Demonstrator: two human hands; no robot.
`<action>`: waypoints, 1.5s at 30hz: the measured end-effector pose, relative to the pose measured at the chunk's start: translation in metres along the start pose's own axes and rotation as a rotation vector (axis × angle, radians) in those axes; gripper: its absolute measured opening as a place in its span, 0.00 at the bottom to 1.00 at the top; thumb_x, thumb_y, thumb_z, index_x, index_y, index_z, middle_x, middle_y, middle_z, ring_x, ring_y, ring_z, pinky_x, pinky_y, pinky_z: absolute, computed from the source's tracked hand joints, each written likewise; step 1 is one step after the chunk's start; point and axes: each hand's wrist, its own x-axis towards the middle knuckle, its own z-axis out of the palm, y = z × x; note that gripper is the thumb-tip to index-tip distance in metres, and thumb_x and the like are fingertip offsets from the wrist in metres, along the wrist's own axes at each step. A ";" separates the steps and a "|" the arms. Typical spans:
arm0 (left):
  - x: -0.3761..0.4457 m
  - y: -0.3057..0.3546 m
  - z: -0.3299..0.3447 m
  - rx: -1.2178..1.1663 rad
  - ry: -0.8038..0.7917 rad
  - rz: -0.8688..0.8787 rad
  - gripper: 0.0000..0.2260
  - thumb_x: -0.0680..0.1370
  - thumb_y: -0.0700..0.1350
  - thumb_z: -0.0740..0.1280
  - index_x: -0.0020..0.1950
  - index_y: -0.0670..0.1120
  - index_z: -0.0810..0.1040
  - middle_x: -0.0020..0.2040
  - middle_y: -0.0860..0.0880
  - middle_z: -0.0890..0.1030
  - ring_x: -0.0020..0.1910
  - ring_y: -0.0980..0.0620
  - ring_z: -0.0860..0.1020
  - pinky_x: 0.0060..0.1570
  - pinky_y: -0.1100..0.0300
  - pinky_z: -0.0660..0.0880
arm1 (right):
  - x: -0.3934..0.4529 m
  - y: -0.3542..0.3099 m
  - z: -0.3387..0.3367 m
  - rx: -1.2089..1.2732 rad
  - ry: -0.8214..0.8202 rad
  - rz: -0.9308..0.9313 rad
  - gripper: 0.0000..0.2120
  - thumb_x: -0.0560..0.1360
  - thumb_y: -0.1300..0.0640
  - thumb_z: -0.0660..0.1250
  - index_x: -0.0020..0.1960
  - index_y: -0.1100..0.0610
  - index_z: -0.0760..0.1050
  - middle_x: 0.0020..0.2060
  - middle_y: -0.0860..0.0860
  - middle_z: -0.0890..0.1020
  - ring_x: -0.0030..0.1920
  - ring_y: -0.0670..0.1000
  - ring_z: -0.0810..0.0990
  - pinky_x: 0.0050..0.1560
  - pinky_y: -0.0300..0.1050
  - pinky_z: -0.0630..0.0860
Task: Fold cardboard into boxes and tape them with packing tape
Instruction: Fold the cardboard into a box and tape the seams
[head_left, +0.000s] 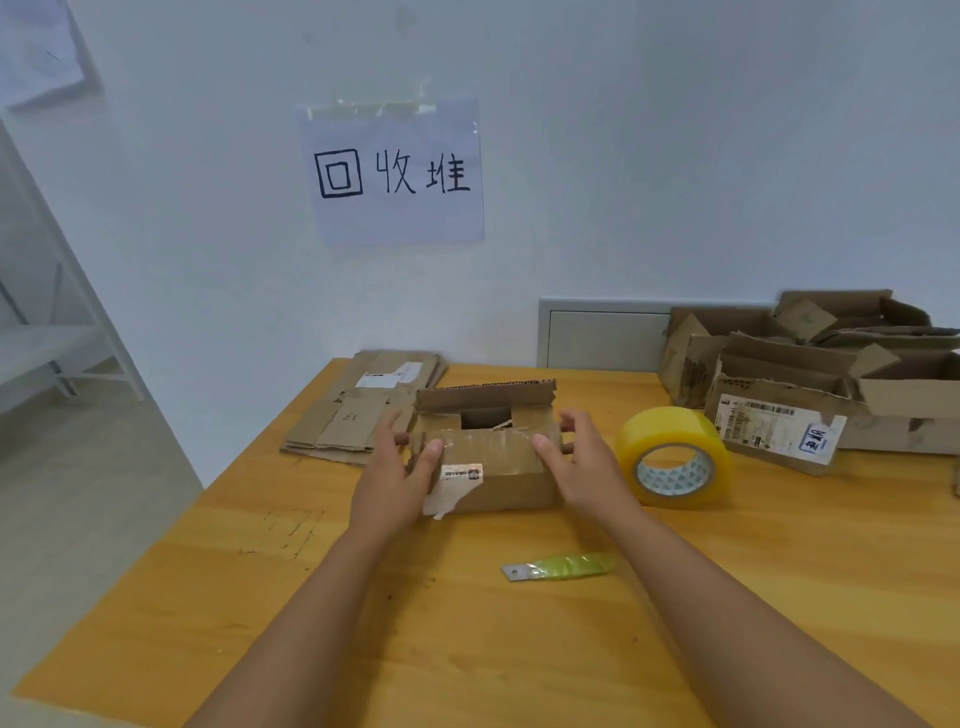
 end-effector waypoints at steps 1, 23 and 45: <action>0.007 0.000 0.000 0.004 -0.018 -0.008 0.33 0.80 0.59 0.64 0.79 0.56 0.51 0.60 0.54 0.72 0.51 0.55 0.76 0.47 0.55 0.75 | 0.006 0.000 0.000 -0.021 -0.010 0.014 0.30 0.80 0.46 0.65 0.77 0.49 0.57 0.65 0.50 0.72 0.58 0.51 0.76 0.60 0.53 0.76; 0.012 -0.010 0.022 0.136 -0.096 0.158 0.17 0.84 0.55 0.56 0.68 0.53 0.75 0.67 0.56 0.68 0.60 0.59 0.72 0.52 0.57 0.75 | 0.005 0.001 -0.002 -0.410 -0.268 -0.128 0.30 0.82 0.39 0.51 0.80 0.53 0.56 0.78 0.44 0.54 0.76 0.48 0.59 0.70 0.47 0.65; -0.008 0.007 0.042 0.767 -0.173 0.392 0.31 0.84 0.61 0.42 0.72 0.46 0.73 0.70 0.42 0.75 0.71 0.44 0.72 0.71 0.50 0.61 | -0.001 0.007 -0.009 -0.722 -0.242 -0.260 0.51 0.67 0.23 0.28 0.80 0.49 0.53 0.78 0.46 0.57 0.79 0.49 0.45 0.76 0.50 0.54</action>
